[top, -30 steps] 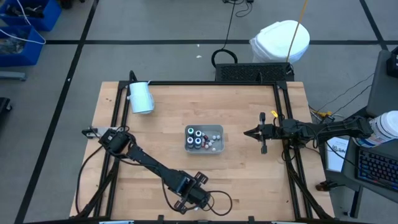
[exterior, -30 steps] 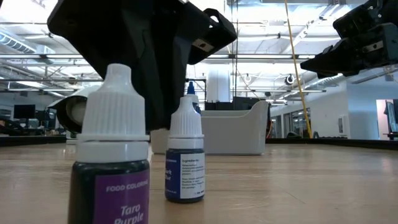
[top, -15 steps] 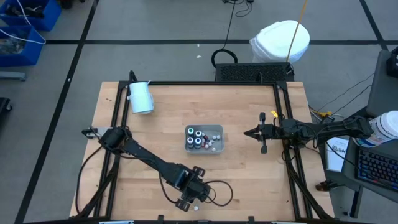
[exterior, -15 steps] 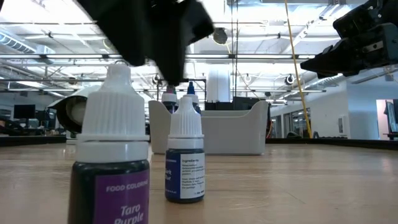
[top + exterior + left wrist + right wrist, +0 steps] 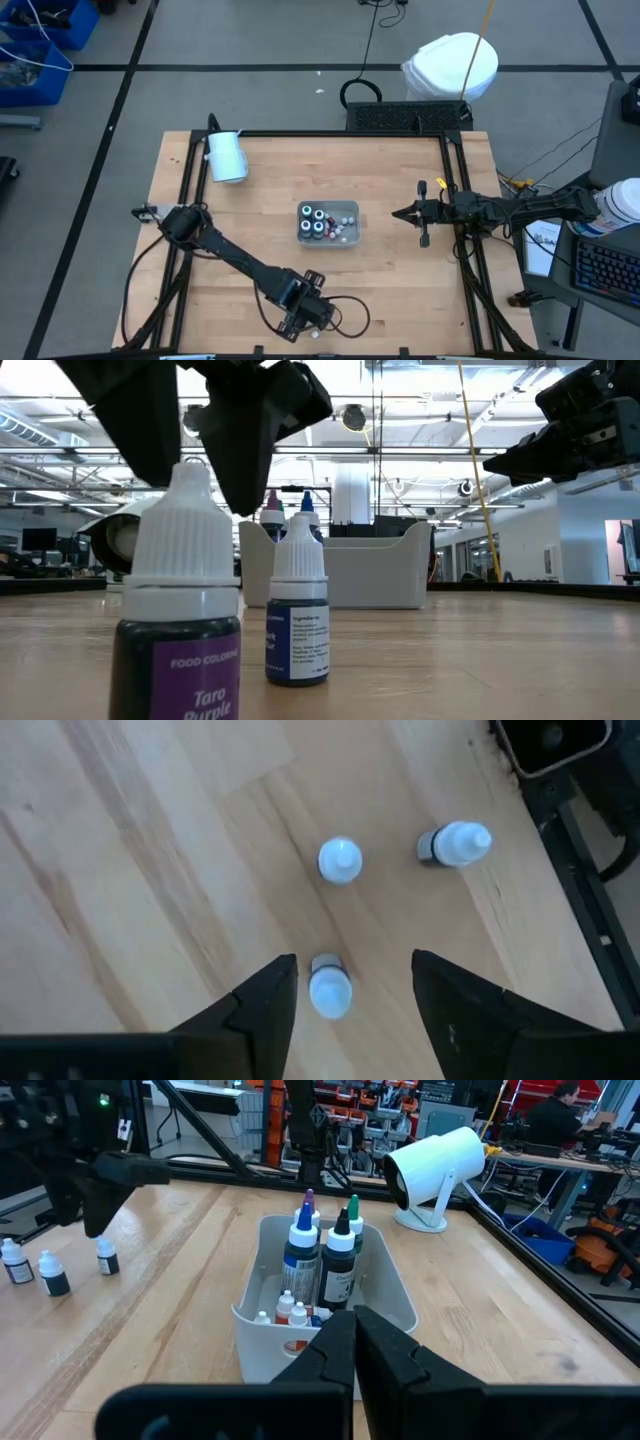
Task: Pick & Place food coloring
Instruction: Put the small violet food coloring bottle into the gray bin
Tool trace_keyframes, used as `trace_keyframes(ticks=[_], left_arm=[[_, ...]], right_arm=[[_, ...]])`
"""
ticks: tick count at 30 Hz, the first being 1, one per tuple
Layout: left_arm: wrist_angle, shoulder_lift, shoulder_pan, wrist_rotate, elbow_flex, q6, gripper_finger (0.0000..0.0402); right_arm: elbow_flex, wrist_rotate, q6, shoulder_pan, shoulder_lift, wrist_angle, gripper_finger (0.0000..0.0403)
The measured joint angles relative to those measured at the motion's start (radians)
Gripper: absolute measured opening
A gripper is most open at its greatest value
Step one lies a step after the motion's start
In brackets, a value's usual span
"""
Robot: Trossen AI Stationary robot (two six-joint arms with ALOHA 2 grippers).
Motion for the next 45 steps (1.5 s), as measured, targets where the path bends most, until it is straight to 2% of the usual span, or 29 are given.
trace_keyframes(ticks=[10, 35, 38, 45], left_arm=[[-0.014, 0.068, -0.007, -0.021, -0.001, 0.004, 0.0187], [-0.065, 0.067, -0.005, -0.027, -0.001, 0.003, 0.0184], [-0.065, 0.067, -0.005, -0.026, -0.001, 0.000, 0.0167], [-0.063, 0.067, -0.005, -0.026, -0.001, 0.003, 0.0088]], right_arm=[[0.000, 0.000, 0.000, 0.000, 0.000, 0.000, 0.0000], [0.000, 0.000, 0.000, 0.000, 0.000, 0.000, 0.0000], [0.000, 0.000, 0.000, 0.000, 0.000, 0.000, 0.0000], [0.000, 0.000, 0.000, 0.000, 0.000, 0.000, 0.0000]])
